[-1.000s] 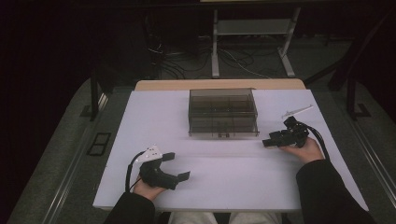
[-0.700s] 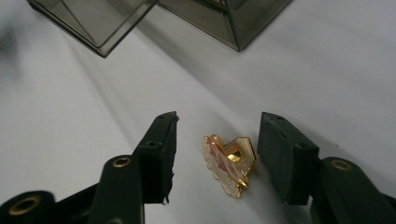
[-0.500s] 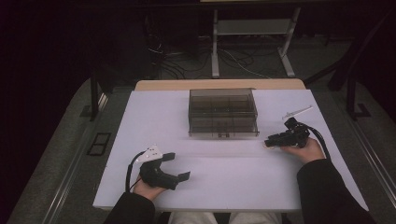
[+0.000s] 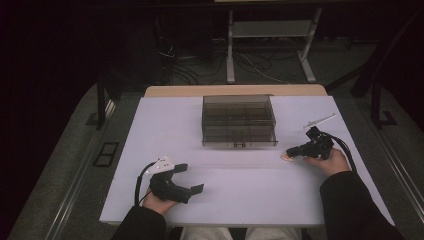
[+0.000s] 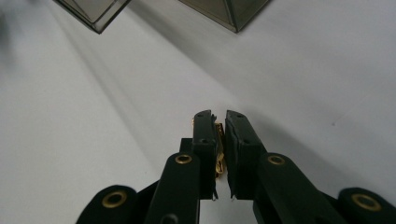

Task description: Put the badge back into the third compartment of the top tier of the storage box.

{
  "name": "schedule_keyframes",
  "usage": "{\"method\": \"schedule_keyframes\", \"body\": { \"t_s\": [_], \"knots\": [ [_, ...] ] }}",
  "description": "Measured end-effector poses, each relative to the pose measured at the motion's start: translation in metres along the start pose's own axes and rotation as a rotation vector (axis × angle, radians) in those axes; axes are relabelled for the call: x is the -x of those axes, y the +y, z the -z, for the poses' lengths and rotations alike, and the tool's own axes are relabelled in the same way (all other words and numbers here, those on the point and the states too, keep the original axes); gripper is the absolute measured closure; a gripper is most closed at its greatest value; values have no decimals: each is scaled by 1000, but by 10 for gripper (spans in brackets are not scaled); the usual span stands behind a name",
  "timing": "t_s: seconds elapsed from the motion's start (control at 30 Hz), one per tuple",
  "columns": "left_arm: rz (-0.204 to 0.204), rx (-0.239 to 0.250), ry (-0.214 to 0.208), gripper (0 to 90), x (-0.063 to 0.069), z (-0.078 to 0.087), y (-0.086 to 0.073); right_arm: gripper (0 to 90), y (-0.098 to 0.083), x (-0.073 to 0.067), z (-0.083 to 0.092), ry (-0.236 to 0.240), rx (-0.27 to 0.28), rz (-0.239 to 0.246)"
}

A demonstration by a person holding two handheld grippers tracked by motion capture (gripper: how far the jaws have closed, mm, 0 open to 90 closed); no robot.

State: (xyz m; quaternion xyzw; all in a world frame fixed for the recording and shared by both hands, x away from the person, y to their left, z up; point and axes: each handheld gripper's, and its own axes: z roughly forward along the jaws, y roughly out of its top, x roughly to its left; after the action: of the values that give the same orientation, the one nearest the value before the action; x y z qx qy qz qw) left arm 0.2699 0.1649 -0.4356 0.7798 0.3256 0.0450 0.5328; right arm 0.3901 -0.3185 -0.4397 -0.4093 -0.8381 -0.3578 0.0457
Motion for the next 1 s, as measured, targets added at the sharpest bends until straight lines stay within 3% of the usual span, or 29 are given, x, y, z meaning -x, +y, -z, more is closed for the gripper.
{"method": "schedule_keyframes", "body": {
  "t_s": [0.1,0.13,0.17,0.2,0.37,1.0],
  "knots": [
    [1,3,0,0,0,0,0,830,-1,-1,1,-2,-7,2],
    [0,3,1,0,0,0,0,875,-2,-1,3,4,7,1],
    [0,2,0,0,0,0,0,876,-2,0,5,87,27,-18],
    [0,1,0,0,0,0,0,877,-2,-4,5,37,17,1],
    [-1,1,0,0,0,0,0,877,0,-11,5,5,1,26],
    [2,0,-1,0,0,0,0,876,0,-14,16,3,13,29]
  ]
}}
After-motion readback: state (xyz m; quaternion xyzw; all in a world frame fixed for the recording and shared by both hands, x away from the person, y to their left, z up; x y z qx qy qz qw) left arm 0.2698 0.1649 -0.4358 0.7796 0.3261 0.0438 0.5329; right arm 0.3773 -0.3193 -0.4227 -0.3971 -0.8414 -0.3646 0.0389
